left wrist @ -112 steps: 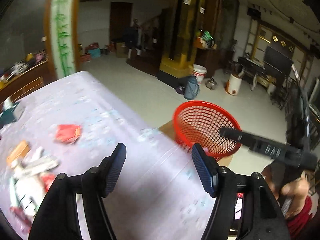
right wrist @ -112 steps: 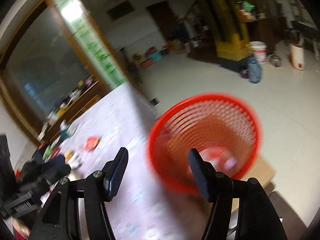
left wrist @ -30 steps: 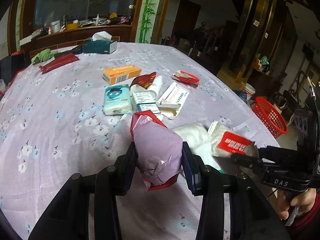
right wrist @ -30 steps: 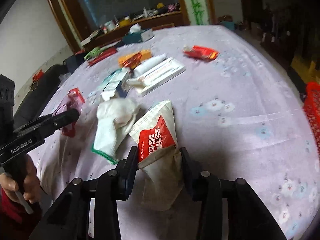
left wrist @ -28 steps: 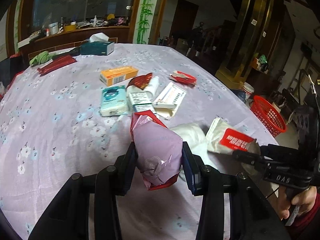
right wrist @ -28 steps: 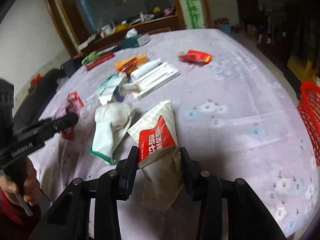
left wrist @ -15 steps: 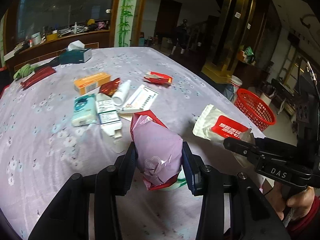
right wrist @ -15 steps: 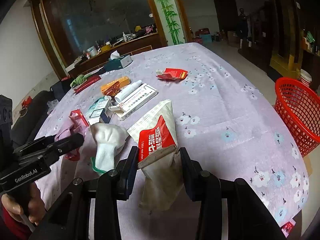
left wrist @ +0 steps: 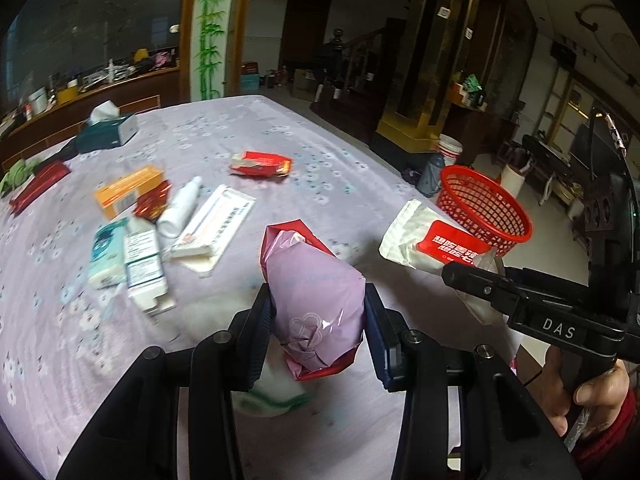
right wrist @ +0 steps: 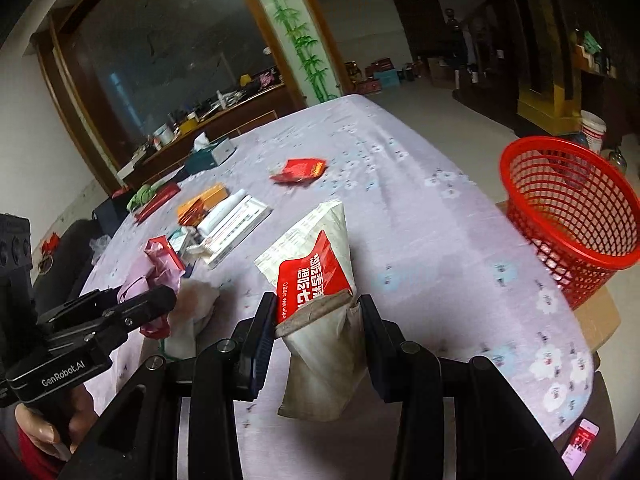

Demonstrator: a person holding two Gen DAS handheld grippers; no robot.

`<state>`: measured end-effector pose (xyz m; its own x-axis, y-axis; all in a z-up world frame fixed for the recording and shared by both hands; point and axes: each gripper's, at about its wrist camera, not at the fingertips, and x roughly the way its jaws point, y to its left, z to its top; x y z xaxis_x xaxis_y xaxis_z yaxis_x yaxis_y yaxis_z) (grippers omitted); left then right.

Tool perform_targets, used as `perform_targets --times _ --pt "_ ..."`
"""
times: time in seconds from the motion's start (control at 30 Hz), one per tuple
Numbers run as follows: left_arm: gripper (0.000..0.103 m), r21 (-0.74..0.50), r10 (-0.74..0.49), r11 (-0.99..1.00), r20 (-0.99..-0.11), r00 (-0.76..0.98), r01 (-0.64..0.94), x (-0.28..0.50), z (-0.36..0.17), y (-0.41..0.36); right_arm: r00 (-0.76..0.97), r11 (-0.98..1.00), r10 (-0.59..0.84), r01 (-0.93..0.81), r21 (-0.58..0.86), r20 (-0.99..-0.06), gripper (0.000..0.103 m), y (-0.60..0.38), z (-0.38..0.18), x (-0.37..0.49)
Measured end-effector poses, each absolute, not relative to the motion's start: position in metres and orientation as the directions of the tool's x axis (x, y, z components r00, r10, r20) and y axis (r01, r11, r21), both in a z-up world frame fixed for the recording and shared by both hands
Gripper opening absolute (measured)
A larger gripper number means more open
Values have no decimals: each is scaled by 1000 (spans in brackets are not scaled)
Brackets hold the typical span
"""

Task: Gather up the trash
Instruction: 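Carry both items to the red wastebasket and release them inside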

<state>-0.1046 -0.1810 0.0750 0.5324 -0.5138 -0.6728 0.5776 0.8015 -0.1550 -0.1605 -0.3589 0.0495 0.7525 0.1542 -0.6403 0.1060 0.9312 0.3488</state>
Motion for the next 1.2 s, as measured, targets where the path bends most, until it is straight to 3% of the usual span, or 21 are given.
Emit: perform_targets --times 0.33,0.83,1.2 --pt "41 -164 -555 742 -694 459 650 -101 79 -241 786 901 80 205 381 -613 44 -418 63 -181" --pt "42 -214 -636 619 -702 321 756 -88 95 -379 786 821 -141 433 372 -603 44 -556 92 -204" --pt "43 -251 -661 567 -708 251 785 -61 85 -477 773 761 -139 483 433 -619 47 -623 88 -181"
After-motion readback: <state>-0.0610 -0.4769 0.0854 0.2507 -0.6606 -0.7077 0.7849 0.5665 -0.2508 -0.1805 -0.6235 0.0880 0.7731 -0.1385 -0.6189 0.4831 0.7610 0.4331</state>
